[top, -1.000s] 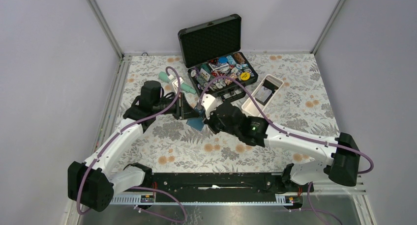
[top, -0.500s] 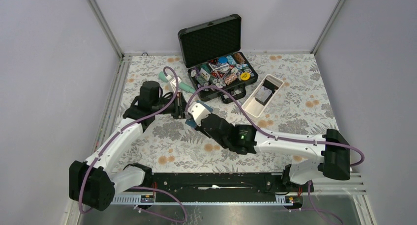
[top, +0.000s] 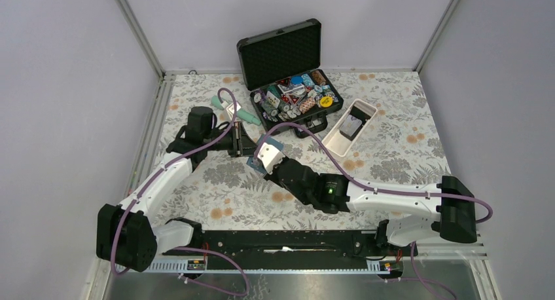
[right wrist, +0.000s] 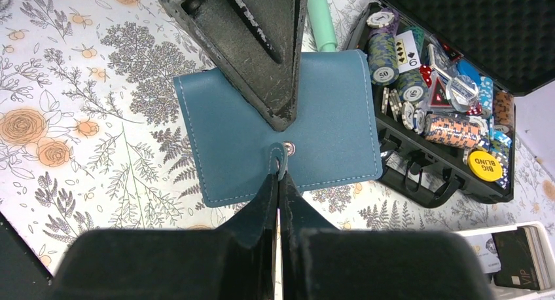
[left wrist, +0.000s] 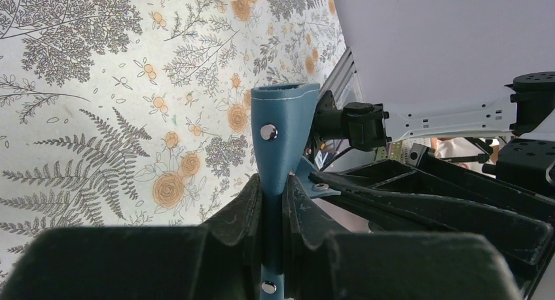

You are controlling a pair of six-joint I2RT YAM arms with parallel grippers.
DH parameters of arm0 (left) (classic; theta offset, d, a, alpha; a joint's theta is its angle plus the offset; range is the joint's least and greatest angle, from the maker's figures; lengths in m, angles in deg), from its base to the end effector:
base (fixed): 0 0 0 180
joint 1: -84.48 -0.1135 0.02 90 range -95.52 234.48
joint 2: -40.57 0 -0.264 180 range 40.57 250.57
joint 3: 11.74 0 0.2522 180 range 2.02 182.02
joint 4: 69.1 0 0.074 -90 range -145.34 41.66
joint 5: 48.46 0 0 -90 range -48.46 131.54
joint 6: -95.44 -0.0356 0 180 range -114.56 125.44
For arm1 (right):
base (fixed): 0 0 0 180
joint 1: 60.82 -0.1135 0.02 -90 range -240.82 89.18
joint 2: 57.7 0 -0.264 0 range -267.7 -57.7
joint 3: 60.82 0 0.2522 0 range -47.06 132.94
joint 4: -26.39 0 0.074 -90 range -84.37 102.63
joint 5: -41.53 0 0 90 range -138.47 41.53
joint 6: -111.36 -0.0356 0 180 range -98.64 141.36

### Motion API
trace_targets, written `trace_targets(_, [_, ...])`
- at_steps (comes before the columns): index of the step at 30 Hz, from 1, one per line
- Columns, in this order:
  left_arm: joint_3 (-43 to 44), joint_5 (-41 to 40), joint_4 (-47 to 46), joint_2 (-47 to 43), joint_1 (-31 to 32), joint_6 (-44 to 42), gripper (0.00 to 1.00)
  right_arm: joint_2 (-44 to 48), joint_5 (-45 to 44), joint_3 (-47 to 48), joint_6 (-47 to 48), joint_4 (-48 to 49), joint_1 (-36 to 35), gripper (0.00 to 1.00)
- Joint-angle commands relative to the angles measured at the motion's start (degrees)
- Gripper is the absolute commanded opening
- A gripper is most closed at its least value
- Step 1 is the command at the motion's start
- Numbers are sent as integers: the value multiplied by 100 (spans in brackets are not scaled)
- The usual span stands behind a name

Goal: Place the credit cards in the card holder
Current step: Open the card holder at the center of the board.

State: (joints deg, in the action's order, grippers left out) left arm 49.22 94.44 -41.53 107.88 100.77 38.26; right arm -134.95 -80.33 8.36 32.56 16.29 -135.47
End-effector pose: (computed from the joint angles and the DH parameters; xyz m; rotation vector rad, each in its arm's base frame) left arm 0.2301 -0.0968 0.2759 0.2590 2.2468 -1.4731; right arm 0.1003 0.2944 0.3031 -0.9576 1.5783 0.2496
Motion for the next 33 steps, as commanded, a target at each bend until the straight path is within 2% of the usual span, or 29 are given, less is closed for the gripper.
trace_targets(1, [108, -307, -363, 4, -103, -82, 0, 342, -81, -37, 22, 566, -162, 0])
trace_targets(2, [118, -359, -328, -15, -108, -130, 0, 405, -220, -78, 4, 607, -157, 0])
trace_targets(3, [132, -456, -245, -40, -109, -167, 0, 463, -313, -122, -13, 637, -143, 6])
trace_targets(4, [152, -586, -161, -66, -109, -211, 0, 531, -399, -162, -31, 644, -131, 26])
trace_targets(5, [172, -758, -64, -116, -109, -266, 0, 606, -488, -203, -88, 651, -90, 51])
trace_targets(6, [185, -963, 28, -159, -109, -313, 0, 706, -500, -259, -206, 630, 3, 81])
trace_targets(7, [192, -1176, 105, -221, -109, -358, 0, 809, -433, -310, -383, 566, 133, 91])
trace_targets(8, [193, -1391, 170, -295, -109, -396, 0, 917, -260, -342, -613, 451, 330, 94])
trace_targets(11, [161, -1903, 256, -516, -109, -466, 0, 1193, 727, -411, -1595, 164, 1243, 97])
trace_targets(16, [26, -2516, 145, -998, -72, -468, 0, 1106, 2172, -256, -3017, 68, 2200, 100])
trace_targets(21, [-70, -3361, 136, -1580, 220, -690, 0, 782, 3474, -387, -4754, 907, 2604, 98])
trace_targets(24, [-66, -3847, 262, -1800, 518, -873, 0, 531, 3899, -282, -5088, 1336, 2605, 89])
trace_targets(27, [-38, -4056, 344, -1857, 688, -962, 0, 310, 4073, -181, -5271, 1552, 2607, 85])
trace_targets(33, [-2, -3958, 351, -1792, 734, -979, 0, -195, 4502, 148, -5336, 1645, 2579, 81])
